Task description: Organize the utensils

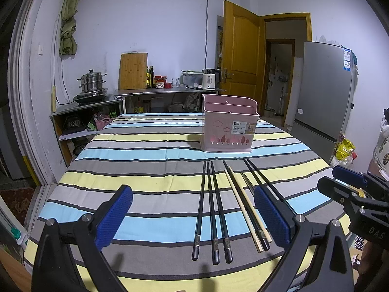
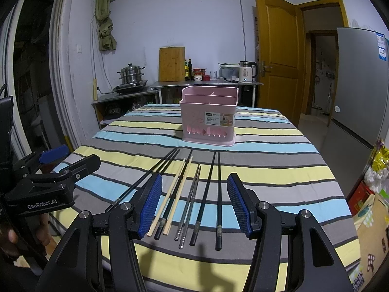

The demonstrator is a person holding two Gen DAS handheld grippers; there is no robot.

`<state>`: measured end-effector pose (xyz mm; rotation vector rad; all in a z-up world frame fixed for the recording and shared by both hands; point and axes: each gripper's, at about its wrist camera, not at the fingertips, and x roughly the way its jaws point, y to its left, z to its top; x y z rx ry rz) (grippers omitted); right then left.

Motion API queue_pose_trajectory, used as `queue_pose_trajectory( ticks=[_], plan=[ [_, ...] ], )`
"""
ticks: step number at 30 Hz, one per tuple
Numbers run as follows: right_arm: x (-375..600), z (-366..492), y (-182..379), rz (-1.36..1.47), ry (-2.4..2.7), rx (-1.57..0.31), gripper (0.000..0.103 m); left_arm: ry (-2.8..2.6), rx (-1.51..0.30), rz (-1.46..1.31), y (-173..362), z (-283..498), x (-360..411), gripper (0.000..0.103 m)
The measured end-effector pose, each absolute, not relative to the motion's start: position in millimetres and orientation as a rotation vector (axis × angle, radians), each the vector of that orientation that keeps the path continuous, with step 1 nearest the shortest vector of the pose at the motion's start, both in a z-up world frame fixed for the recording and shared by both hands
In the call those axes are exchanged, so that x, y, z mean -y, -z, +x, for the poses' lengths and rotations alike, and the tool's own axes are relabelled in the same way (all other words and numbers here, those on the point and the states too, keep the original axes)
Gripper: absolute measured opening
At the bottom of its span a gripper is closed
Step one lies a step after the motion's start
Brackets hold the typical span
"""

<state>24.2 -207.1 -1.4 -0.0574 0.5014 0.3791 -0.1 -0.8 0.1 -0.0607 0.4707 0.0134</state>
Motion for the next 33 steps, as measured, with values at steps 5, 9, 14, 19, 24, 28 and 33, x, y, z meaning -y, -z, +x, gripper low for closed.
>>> queue_pose_trajectory(
  ticks=[5,9,14,19,24,28,33],
  plan=[
    [206.9,24.3,1.5,-0.057,-0.379,-0.502,0.056,-0.013,-0.471,-0.062,0.0,0.0,0.9,0.102],
    [206.9,24.2,1.5,-0.058,-0.378,-0.501,0.056,-0.012,-0.472,-0.060,-1.1,-2.4,0.2,0.102],
    [206.9,24.7,1.8,-0.057,-0.378,-0.503,0.056,-0.012,-0.474,-0.059,-0.4,-1.7,0.6,0.102],
    [207.0,25.1,2.1,-0.058,-0.378,-0.502,0.056,-0.011,-0.474,-0.058,-0.1,-0.6,1.8,0.102],
    [207.2,25.1,2.2,-0.056,-0.378,-0.503,0.056,-0.010,-0.474,-0.058,-0.2,-1.3,2.0,0.102],
    [206.9,24.5,2.1,-0.056,-0.378,-0.502,0.056,-0.011,-0.474,-0.057,-0.2,-1.3,2.4,0.102],
    [206.9,24.1,1.9,-0.056,-0.377,-0.502,0.056,-0.011,-0.475,-0.057,-0.4,-1.2,2.8,0.102]
  ],
)
